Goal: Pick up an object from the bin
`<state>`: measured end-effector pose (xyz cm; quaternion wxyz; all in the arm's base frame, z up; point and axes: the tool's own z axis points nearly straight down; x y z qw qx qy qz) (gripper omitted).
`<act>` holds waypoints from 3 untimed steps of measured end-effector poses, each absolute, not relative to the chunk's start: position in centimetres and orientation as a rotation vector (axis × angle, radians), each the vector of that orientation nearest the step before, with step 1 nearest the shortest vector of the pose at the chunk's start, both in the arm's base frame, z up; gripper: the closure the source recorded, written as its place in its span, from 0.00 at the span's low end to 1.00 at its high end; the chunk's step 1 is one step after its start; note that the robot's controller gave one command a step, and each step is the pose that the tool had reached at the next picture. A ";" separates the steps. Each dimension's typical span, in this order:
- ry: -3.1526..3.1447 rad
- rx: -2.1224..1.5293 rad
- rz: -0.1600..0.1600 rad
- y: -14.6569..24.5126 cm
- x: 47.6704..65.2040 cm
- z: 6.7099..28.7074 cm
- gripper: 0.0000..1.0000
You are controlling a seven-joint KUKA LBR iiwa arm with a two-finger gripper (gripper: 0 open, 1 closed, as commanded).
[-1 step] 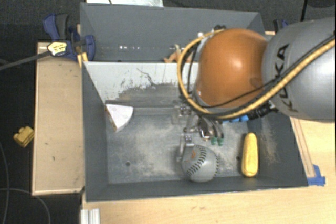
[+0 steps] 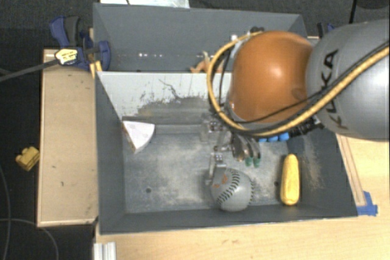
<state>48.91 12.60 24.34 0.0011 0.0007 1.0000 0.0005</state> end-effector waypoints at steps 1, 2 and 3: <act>3.131 -0.130 0.003 8.9 50.6 20.4 0.00; 3.121 -0.342 -0.002 7.4 51.1 16.6 0.00; 3.134 -0.175 0.002 6.7 50.8 14.2 0.00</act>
Offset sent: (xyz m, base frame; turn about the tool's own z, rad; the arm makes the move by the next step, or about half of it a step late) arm 0.0219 -0.0489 -0.0809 -0.2249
